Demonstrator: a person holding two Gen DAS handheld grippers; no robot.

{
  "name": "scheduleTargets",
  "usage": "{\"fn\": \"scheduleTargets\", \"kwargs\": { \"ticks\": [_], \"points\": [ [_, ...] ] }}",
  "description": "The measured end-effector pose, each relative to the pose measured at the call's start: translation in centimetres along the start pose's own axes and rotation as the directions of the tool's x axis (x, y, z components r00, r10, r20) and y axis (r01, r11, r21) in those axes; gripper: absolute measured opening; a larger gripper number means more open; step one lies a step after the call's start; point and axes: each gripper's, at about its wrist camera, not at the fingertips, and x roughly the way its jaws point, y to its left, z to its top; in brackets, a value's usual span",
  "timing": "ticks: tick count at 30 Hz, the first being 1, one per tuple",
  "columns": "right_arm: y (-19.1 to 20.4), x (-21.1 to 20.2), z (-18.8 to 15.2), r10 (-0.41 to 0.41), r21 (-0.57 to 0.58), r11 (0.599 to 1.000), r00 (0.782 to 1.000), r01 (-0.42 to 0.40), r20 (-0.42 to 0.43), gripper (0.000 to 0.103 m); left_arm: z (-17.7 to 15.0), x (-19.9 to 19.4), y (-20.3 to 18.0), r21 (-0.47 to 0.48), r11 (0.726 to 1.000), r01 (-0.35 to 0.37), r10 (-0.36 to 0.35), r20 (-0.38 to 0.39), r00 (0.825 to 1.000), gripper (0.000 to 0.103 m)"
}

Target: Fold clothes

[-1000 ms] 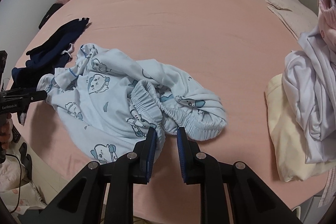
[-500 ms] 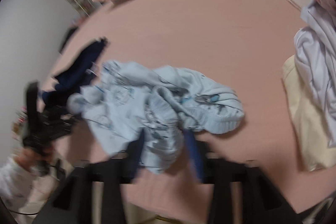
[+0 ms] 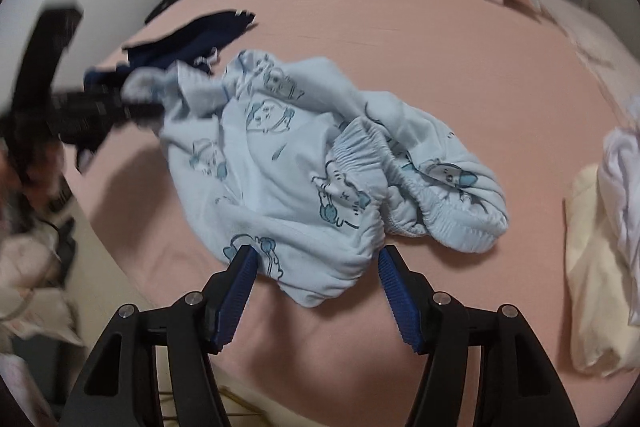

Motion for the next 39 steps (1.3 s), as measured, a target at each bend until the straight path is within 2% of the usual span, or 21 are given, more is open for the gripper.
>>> {"fn": "scheduleTargets", "kwargs": {
  "ticks": [4,6,7,9,13,21,24,26,29,34,35,37,39],
  "points": [
    [0.8,0.4,0.1,-0.043,-0.047,0.998,0.999,0.042,-0.003,0.06,0.6,-0.4,0.0,-0.009,1.0,-0.012,0.013,0.004,1.0,0.021],
    [1.2,0.3,0.2,-0.09,-0.071,0.993,0.996,0.089,-0.003,0.035,0.7,-0.7,0.0,-0.006,1.0,-0.023,0.023,0.007,1.0,0.021],
    [1.3,0.1,0.4,-0.097,-0.073,0.993,0.995,0.097,-0.002,0.034,0.7,-0.8,0.1,-0.005,1.0,-0.027,0.027,0.007,1.0,0.021],
    [1.3,-0.6,0.7,-0.108,-0.076,0.991,0.994,0.108,0.011,0.024,0.7,-1.0,0.4,-0.007,0.999,-0.035,0.035,0.007,0.999,0.021],
    [1.7,-1.9,1.8,-0.176,-0.116,0.977,0.983,0.18,0.05,0.022,0.9,-1.8,0.6,-0.026,0.998,-0.056,0.057,0.018,0.998,0.021],
    [-0.2,-3.0,3.9,-0.278,-0.05,0.958,0.959,0.281,0.059,0.015,2.3,-4.2,2.4,-0.071,0.994,-0.077,0.082,0.071,0.994,0.016],
    [-0.7,-3.1,4.1,-0.278,-0.031,0.959,0.958,0.281,0.063,0.015,2.5,-4.6,3.0,-0.078,0.994,-0.081,0.086,0.069,0.994,0.016],
    [-1.2,-2.8,4.0,-0.292,-0.026,0.956,0.955,0.293,0.048,0.015,2.3,-4.2,3.0,-0.067,0.994,-0.089,0.092,0.053,0.994,0.016],
    [-1.8,-2.1,3.7,-0.273,-0.004,0.962,0.962,0.274,0.009,0.015,1.7,-3.8,3.0,-0.069,0.994,-0.085,0.087,0.033,0.996,0.016],
    [-1.9,-2.4,2.8,-0.175,0.036,0.984,0.984,0.174,0.029,0.016,0.8,-2.9,3.6,-0.106,0.992,-0.063,0.062,-0.01,0.998,0.02],
    [-1.8,-2.6,2.7,-0.163,0.038,0.986,0.986,0.162,0.032,0.016,0.6,-2.8,3.7,-0.11,0.992,-0.06,0.059,-0.015,0.998,0.024],
    [-1.8,-2.6,2.5,-0.148,0.053,0.988,0.989,0.146,0.029,0.027,0.2,-2.7,3.9,-0.123,0.991,-0.058,0.055,-0.023,0.998,0.028],
    [-1.8,-2.7,2.3,-0.12,0.066,0.991,0.992,0.118,0.035,0.053,-0.2,-2.8,4.1,-0.131,0.99,-0.05,0.047,-0.025,0.999,0.037]
  ]
}}
